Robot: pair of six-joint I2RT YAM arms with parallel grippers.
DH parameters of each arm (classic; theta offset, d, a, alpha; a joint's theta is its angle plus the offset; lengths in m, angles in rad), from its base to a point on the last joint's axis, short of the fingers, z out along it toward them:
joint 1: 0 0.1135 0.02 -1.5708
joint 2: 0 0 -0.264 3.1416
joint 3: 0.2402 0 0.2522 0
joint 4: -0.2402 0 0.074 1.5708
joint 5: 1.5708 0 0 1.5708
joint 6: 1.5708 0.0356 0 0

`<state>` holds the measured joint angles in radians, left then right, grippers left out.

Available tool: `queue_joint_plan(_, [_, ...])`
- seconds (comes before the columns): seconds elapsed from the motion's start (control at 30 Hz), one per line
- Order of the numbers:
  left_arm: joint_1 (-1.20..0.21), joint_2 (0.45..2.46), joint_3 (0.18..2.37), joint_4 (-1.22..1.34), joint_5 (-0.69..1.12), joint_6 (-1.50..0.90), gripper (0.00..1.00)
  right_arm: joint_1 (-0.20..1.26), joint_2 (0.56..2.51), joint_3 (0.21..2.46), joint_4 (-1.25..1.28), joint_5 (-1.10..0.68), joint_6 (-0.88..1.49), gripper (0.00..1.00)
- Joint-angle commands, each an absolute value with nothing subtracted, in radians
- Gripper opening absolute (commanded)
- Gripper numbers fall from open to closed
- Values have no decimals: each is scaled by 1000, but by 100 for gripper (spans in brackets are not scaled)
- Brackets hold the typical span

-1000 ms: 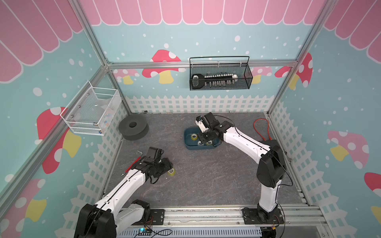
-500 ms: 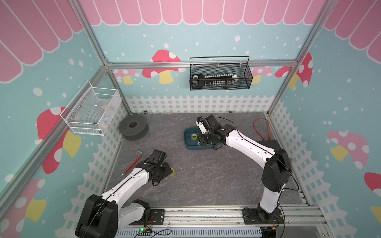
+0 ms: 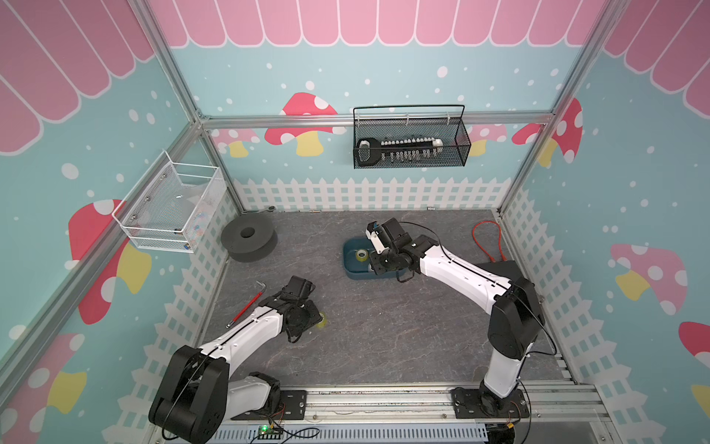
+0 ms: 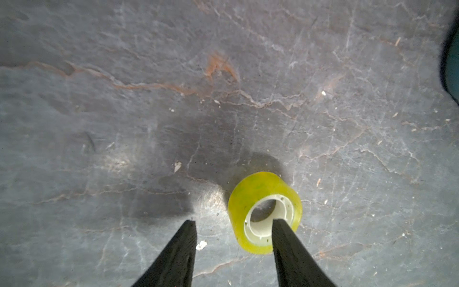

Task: Put the transparent tape into the storage box
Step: Pick up the tape from the center of the board, then place the tape in the storage box.

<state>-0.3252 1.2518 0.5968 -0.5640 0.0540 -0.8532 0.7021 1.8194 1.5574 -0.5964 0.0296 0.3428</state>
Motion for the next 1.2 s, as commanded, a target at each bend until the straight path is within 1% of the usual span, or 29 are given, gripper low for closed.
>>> queue_joint_plan(0.0, [-340, 1283, 625, -536, 31, -870, 46, 709, 1783, 1536, -584, 46, 359, 30])
queue_joint_plan(0.17, [-359, 1304, 624, -530, 23, -871, 39, 709, 1775, 1523, -583, 53, 362, 30])
queue_joint_plan(0.37, [-370, 1335, 615, -510, 25, -870, 37, 709, 1765, 1501, -575, 58, 364, 30])
queue_joint_plan(0.57, [-379, 1337, 609, -511, 26, -867, 23, 709, 1750, 1490, -575, 76, 362, 30])
queue_joint_plan(0.63, [-381, 1330, 603, -512, 29, -867, 15, 709, 1747, 1489, -575, 82, 362, 30])
queue_joint_plan(0.7, [-380, 1319, 601, -513, 34, -864, 6, 709, 1744, 1489, -575, 86, 362, 30])
queue_joint_plan(0.73, [-381, 1313, 601, -514, 35, -862, 2, 709, 1743, 1490, -575, 88, 363, 30])
queue_joint_plan(0.77, [-382, 1307, 604, -517, 36, -860, 0, 709, 1740, 1491, -575, 90, 364, 30])
queue_joint_plan(0.93, [-389, 1280, 666, -546, 27, -833, 0, 707, 1729, 1493, -577, 107, 367, 30])
queue_joint_plan(1.17, [-403, 1296, 875, -595, -8, -735, 0, 688, 1733, 1519, -581, 102, 367, 30])
